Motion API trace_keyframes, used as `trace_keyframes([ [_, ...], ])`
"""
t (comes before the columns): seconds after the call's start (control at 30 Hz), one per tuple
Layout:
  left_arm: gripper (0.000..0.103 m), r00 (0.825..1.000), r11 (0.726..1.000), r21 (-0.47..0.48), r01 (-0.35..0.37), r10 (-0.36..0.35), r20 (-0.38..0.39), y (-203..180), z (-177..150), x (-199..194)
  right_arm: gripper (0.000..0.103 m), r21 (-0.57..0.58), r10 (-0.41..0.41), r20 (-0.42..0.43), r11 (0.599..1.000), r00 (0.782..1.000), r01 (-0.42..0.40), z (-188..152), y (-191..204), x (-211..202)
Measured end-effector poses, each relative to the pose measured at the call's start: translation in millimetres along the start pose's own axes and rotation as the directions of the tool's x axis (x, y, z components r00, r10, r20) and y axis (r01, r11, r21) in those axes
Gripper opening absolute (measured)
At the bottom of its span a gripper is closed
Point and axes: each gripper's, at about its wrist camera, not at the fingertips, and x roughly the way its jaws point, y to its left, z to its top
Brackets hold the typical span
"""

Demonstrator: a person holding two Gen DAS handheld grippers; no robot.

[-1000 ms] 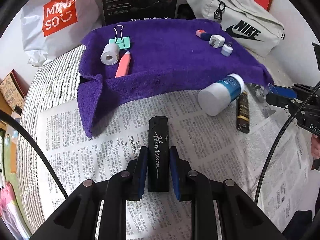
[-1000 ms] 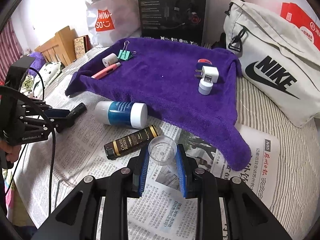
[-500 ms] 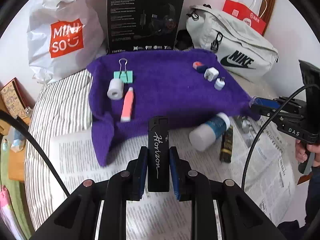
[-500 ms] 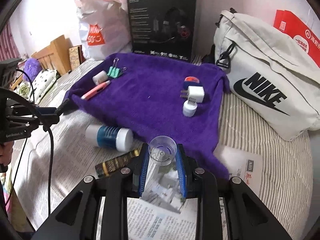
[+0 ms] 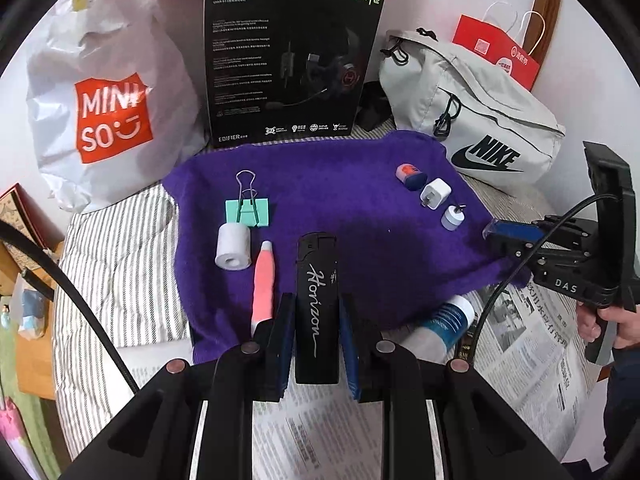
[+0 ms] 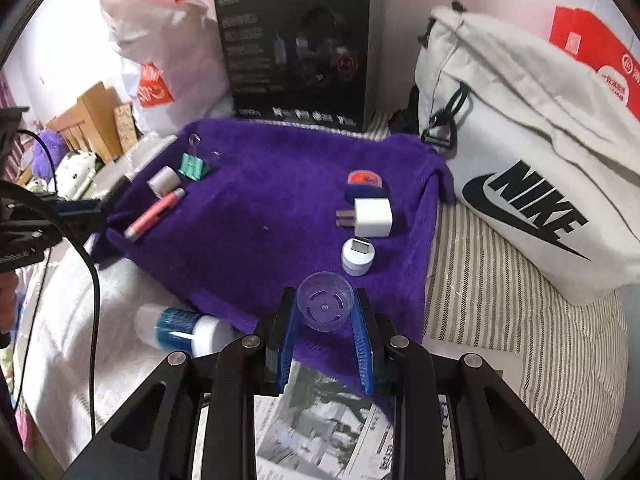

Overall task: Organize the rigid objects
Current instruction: 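Carry the Horizon tube over the towel while the right tool carries the clear cup there, then lower the Horizon tube beside the marker while the right tool sets the cup down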

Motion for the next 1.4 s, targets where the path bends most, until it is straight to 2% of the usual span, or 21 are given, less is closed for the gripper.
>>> trace_keyframes([
  [0.37, 0.021, 0.999, 1.0, -0.012, 0.016, -0.016, -0.032, 10, 11, 23, 0.027, -0.008, -0.006, -0.09, 1.0, 0.996, 0.005, 5, -2, 43],
  [0.63, 0.021, 0.999, 1.0, -0.007, 0.019, -0.019, -0.049, 14, 14, 35, 0.027, -0.015, 0.0, -0.087, 1.0, 0.996, -0.001, 7, -2, 54],
  [0.93, 0.021, 0.997, 1.0, -0.018, 0.019, -0.02, -0.069, 16, 18, 48, 0.033, -0.028, 0.013, -0.101, 0.999, 0.995, -0.016, 7, -3, 51],
  [0.97, 0.021, 0.997, 1.0, -0.018, 0.021, -0.022, -0.071, 16, 18, 49, 0.034, -0.031, 0.002, -0.101, 1.0, 0.995, -0.005, 7, -2, 49],
  [1.03, 0.021, 0.997, 1.0, -0.024, 0.018, -0.02, -0.072, 17, 20, 51, 0.045, -0.04, -0.012, -0.087, 0.999, 0.996, 0.009, 7, -2, 43],
  [1.4, 0.021, 0.991, 0.999, -0.046, 0.011, -0.017, -0.13, 9, 28, 85, 0.046, 0.012, 0.0, -0.042, 1.0, 0.999, 0.001, -7, -11, 12],
])
